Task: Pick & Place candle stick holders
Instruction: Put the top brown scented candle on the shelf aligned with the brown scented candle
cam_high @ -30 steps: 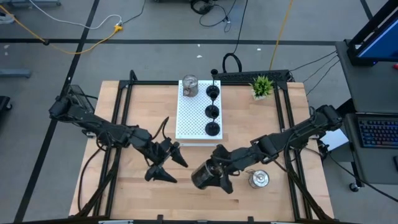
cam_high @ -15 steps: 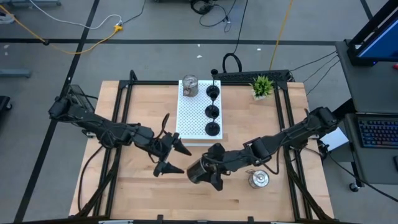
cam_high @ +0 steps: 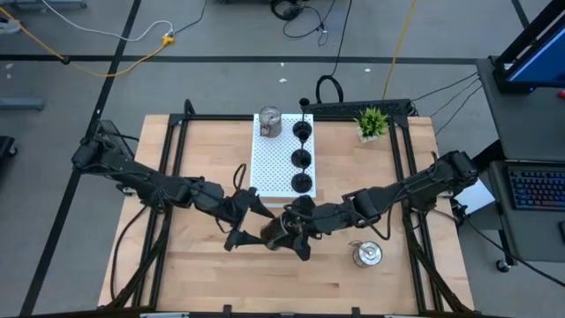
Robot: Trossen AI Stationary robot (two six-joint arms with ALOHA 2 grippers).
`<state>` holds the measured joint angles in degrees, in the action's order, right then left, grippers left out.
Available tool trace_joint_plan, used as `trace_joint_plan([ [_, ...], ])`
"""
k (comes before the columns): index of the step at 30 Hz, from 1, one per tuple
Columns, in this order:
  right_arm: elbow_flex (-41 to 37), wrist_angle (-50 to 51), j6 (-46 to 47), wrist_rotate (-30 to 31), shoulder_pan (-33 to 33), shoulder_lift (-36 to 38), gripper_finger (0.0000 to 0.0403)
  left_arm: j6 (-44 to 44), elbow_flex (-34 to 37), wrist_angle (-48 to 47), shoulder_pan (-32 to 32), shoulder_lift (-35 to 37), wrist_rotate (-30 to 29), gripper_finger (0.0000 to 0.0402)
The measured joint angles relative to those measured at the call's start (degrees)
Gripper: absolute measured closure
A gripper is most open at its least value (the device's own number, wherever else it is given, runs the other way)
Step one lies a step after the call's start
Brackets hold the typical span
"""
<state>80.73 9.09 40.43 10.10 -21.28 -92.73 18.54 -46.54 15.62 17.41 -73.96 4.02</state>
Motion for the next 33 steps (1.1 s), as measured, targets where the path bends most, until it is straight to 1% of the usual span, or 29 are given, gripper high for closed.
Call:
trace_joint_plan([
  [4,-0.07,0.1,-0.64,0.22,-0.04,-0.02,0.0054,3.31,0.01,0.01,-0.33,-1.8,0.43,0.0002],
  [6,-0.07,0.19,-0.64,0.24,0.28,0.0,0.0054,5.15,0.01,1.52,-0.52,-2.59,0.43,0.0002],
  [12,-0.04,-0.1,-0.62,0.3,1.08,0.0,0.0054,10.18,0.01,2.6,-0.61,-3.65,-0.01,0.0002],
  [17,-0.04,-0.46,-0.59,-0.37,1.92,0.04,0.0054,12.96,0.06,4.09,-0.46,-3.68,0.16,0.0002],
  [21,-0.02,-0.42,-0.59,-1.38,2.41,0.04,0.0054,13.49,0.0,3.96,-0.46,-3.68,-0.13,0.0002],
  [24,0.01,-0.97,-0.57,-1.56,2.77,-0.5,0.0054,13.21,-1.37,1.48,-0.42,-3.68,-1.26,0.0002],
  [28,0.02,-2.68,0.2,-4.05,3.29,-1.99,0.0054,11.71,-3.33,-2.86,-0.68,-3.77,-0.93,0.0002],
  [33,0.02,-4.1,0.48,-5.77,4.08,-3.42,0.0054,13.51,-4.41,-7.93,-0.66,-3.77,-1.06,0.0002],
])
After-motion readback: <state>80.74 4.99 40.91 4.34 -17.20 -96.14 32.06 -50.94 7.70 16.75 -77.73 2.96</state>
